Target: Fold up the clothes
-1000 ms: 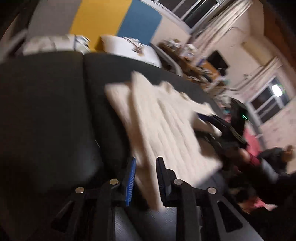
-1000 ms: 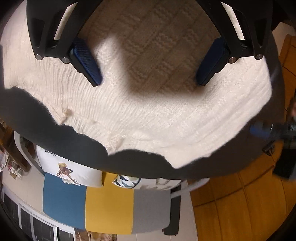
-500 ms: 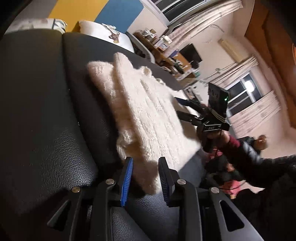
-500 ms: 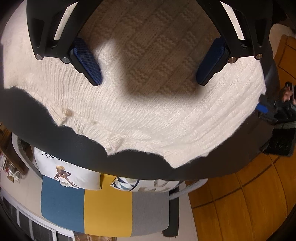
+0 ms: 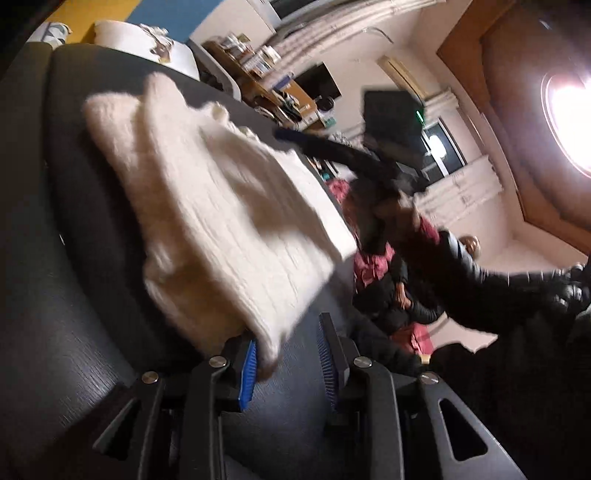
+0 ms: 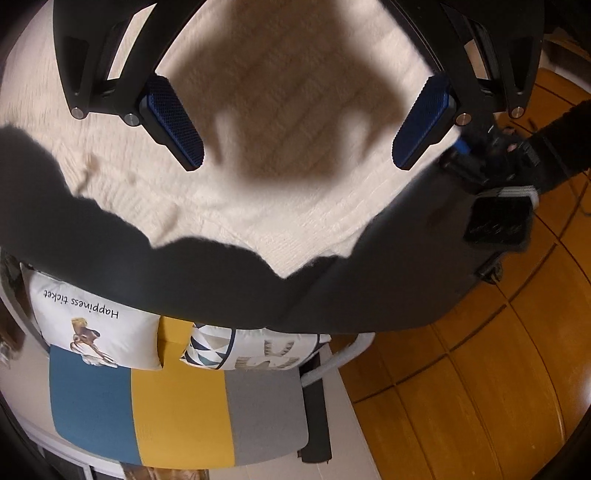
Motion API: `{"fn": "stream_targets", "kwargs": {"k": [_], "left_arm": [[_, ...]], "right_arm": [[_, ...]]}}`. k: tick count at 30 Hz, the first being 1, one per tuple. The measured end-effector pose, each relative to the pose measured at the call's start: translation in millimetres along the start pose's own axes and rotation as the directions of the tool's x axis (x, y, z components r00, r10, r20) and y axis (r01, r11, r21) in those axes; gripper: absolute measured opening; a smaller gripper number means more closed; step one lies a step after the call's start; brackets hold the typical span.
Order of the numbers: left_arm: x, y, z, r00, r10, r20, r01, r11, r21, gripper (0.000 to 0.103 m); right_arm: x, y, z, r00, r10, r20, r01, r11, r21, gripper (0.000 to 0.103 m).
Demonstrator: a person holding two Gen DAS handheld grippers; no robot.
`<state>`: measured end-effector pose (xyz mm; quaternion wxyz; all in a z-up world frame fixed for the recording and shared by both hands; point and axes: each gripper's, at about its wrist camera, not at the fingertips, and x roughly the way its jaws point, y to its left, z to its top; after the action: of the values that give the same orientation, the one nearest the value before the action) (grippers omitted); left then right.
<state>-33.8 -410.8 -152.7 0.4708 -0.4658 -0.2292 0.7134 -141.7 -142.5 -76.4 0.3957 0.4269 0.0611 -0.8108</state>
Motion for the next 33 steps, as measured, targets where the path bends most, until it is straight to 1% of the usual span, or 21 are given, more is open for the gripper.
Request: {"fn": "stream_targets", "kwargs": {"k": [1,2,3,4,5,7,8,9,10,11,14,16,17,18,20,23,27,29,31,32,33], "left_arm": [[2.1,-2.8,-1.5,1.0,0.027,-0.003,-0.027,0.999,0.02,0.026],[4.2,-6.9,-2.5,0.998,0.062,-0.002,-0.062,0.997,0.05,0.02],[6.3,-10.9,-3.5,0.995,0.098,-0.001,-0.097,0.992,0.08,0.009],[7.8,-16.4,-4.4,0.994,0.112,0.002,-0.112,0.988,0.108,0.004],[8.8,-22.8,-5.2,0.993,0.115,0.005,-0.115,0.984,0.135,0.005],[5.2,-39.2,-11.2,0.996,0.091,0.0,-0.089,0.975,0.204,0.005],[4.9,-46.1,-16.2,0.995,0.101,-0.018,-0.093,0.966,0.24,0.005],[9.3,-47.7,-22.5,0.99,0.127,-0.058,-0.108,0.96,0.256,0.005],[13.0,-43.7,-28.1,0.987,0.139,-0.079,-0.116,0.963,0.241,0.004],[14.6,-38.3,-32.7,0.987,0.136,-0.082,-0.116,0.97,0.214,0.004],[12.7,-24.0,-40.2,0.992,0.106,-0.064,-0.099,0.989,0.111,0.005],[4.9,-20.7,-44.6,0.997,0.076,-0.022,-0.075,0.996,0.047,0.005],[0.7,-19.6,-47.1,0.998,0.063,0.002,-0.063,0.998,0.018,0.008],[-4.4,-19.0,-49.2,0.999,0.036,0.028,-0.035,0.999,-0.006,0.017],[-15.8,-15.4,-51.8,0.996,-0.007,0.085,0.01,0.999,-0.042,0.021],[-20.7,-15.2,-35.5,0.989,0.023,0.145,-0.012,0.997,-0.075,0.023],[2.4,-8.1,-21.4,0.996,0.035,0.087,-0.027,0.996,-0.091,0.023],[15.0,-4.0,-15.4,0.998,0.04,0.052,-0.035,0.995,-0.096,0.023],[29.0,-13.1,-12.9,0.997,0.076,0.02,-0.075,0.996,-0.042,0.016],[33.7,-17.5,-14.4,0.994,0.113,0.005,-0.113,0.994,-0.006,0.009],[35.0,-18.2,-16.5,0.991,0.133,-0.001,-0.133,0.991,0.005,0.008]], "right_arm": [[4.8,0.3,2.2,1.0,-0.002,-0.007,0.002,1.0,0.005,0.103],[9.4,1.5,3.7,1.0,0.005,-0.015,-0.005,1.0,0.009,0.103],[14.1,3.5,5.1,1.0,0.016,-0.023,-0.016,1.0,0.009,0.103],[18.5,7.5,6.7,0.999,0.022,-0.031,-0.022,1.0,-0.003,0.103],[22.5,13.1,8.5,0.999,0.023,-0.038,-0.024,0.999,-0.024,0.103],[30.4,20.7,11.8,0.998,0.018,-0.058,-0.022,0.998,-0.059,0.103],[35.9,24.4,12.3,0.997,-0.001,-0.073,-0.006,0.996,-0.085,0.103],[42.1,26.3,11.5,0.995,-0.032,-0.093,0.022,0.994,-0.109,0.103],[53.2,24.1,7.5,0.988,-0.083,-0.131,0.066,0.99,-0.126,0.103],[61.7,19.1,1.5,0.985,-0.1,-0.142,0.083,0.989,-0.121,0.103],[69.8,5.5,-13.1,0.995,-0.059,-0.082,0.053,0.996,-0.069,0.103],[70.4,3.9,-12.3,0.995,-0.059,-0.084,0.054,0.997,-0.064,0.103],[70.4,4.0,-11.9,0.995,-0.063,-0.083,0.057,0.996,-0.066,0.103],[70.0,4.0,-11.2,0.995,-0.064,-0.082,0.058,0.996,-0.069,0.103],[69.1,1.2,-9.8,0.995,-0.053,-0.079,0.049,0.997,-0.058,0.103],[61.4,1.7,-2.6,0.996,-0.046,-0.074,0.043,0.998,-0.042,0.103],[22.9,9.8,2.9,0.999,0.02,-0.026,-0.02,0.999,-0.029,0.103],[2.6,11.4,-6.3,0.999,0.04,-0.02,-0.041,0.998,-0.045,0.103],[-12.1,9.9,-20.3,0.999,0.031,-0.034,-0.034,0.997,-0.066,0.103],[-15.5,5.7,-30.0,0.999,0.006,-0.046,-0.01,0.997,-0.075,0.103],[-14.4,-0.1,-39.9,0.997,-0.033,-0.067,0.028,0.997,-0.078,0.103]]}}
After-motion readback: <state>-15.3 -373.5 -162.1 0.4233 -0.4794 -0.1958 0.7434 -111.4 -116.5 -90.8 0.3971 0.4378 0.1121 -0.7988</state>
